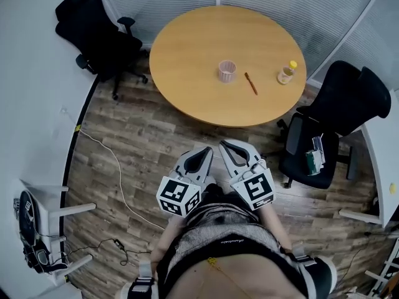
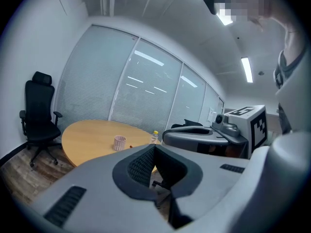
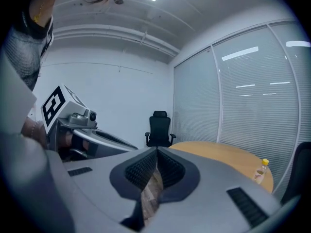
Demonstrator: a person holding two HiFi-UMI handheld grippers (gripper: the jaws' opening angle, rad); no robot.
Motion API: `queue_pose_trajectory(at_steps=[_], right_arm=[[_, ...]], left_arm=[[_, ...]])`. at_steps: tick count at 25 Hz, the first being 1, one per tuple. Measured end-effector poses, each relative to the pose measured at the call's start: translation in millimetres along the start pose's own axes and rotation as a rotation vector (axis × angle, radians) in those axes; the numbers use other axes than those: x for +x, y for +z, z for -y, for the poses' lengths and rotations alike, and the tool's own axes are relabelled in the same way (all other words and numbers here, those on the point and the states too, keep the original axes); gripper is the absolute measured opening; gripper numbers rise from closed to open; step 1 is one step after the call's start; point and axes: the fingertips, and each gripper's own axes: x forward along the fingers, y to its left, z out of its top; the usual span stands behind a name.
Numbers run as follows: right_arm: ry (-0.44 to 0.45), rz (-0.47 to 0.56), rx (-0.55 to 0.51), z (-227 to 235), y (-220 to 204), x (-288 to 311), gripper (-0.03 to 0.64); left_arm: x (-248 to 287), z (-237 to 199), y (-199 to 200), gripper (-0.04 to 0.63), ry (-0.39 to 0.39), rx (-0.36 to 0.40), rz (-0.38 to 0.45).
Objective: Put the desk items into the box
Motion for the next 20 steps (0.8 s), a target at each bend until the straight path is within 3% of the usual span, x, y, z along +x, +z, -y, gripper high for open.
queue_pose_trajectory(at_steps=[12, 20], right_arm=[[-0.031, -0.042, 0.061, -7.6, -12.3, 15.1, 0.023], [-0.010, -0.043, 0.033, 6.7, -9.1, 36.0, 0.023]], left_arm=[[-5.6, -19.6, -7.0, -0.003, -0.034, -0.026, -0.039], [7.3, -36.3, -3.6, -0.003, -0.017, -0.045, -0.046]])
